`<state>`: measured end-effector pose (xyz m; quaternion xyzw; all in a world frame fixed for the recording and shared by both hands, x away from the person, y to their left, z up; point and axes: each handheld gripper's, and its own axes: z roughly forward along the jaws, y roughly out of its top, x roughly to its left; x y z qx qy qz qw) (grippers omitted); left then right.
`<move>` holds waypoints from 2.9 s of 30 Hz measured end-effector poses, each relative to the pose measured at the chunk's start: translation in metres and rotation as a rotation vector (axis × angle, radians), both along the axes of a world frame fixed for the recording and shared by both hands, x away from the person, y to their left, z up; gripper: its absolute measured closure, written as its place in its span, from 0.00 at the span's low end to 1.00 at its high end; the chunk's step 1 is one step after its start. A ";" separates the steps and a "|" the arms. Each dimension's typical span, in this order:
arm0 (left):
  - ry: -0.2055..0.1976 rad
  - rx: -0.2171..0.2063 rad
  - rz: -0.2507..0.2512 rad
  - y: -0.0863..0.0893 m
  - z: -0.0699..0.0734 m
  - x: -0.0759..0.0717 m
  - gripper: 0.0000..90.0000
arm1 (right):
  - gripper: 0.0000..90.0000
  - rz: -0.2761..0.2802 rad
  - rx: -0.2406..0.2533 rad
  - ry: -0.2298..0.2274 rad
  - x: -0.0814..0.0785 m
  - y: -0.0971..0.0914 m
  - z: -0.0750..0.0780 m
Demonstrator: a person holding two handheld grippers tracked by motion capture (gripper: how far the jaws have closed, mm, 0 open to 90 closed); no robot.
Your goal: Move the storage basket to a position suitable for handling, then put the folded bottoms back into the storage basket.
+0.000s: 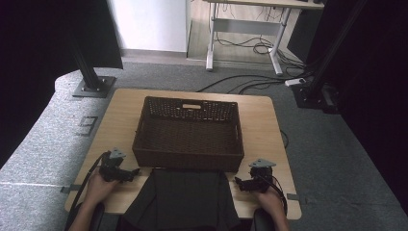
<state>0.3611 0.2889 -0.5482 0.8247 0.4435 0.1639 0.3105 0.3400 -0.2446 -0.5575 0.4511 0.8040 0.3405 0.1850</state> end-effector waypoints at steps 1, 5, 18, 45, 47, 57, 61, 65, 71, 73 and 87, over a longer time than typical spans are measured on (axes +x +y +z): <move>0.000 0.000 0.002 0.000 0.000 0.000 0.00 | 0.00 0.000 0.000 0.000 0.000 0.000 0.000; -0.001 -0.001 0.004 -0.003 0.000 -0.002 0.00 | 0.00 0.000 0.000 0.000 0.000 0.000 0.000; 0.046 0.020 -0.019 -0.009 0.004 -0.006 0.00 | 0.00 -0.009 -0.018 0.030 0.000 0.003 0.003; 0.074 -0.206 -0.256 -0.079 0.037 -0.055 0.01 | 0.00 0.163 0.100 0.058 -0.048 0.079 0.050; 0.082 -0.185 -0.254 -0.086 0.033 -0.056 0.00 | 0.00 0.170 0.090 0.073 -0.050 0.091 0.047; 0.118 -0.085 -0.195 -0.091 0.020 -0.062 0.00 | 0.00 0.073 0.105 0.168 -0.048 0.088 0.023; 0.149 -0.114 -0.182 -0.085 0.016 -0.064 0.00 | 0.00 0.087 0.117 0.197 -0.046 0.084 0.017; 0.187 -0.134 -0.172 -0.083 0.013 -0.063 0.00 | 0.00 0.110 0.104 0.201 -0.045 0.085 0.016; 0.205 -0.157 -0.202 -0.085 0.013 -0.069 0.05 | 0.17 0.202 0.120 0.237 -0.047 0.088 0.020; 0.210 -0.185 -0.232 -0.086 0.014 -0.073 0.12 | 0.20 0.243 0.151 0.274 -0.047 0.090 0.022; 0.249 -0.250 -0.300 -0.095 0.013 -0.069 0.40 | 0.46 0.335 0.331 0.419 -0.034 0.100 0.017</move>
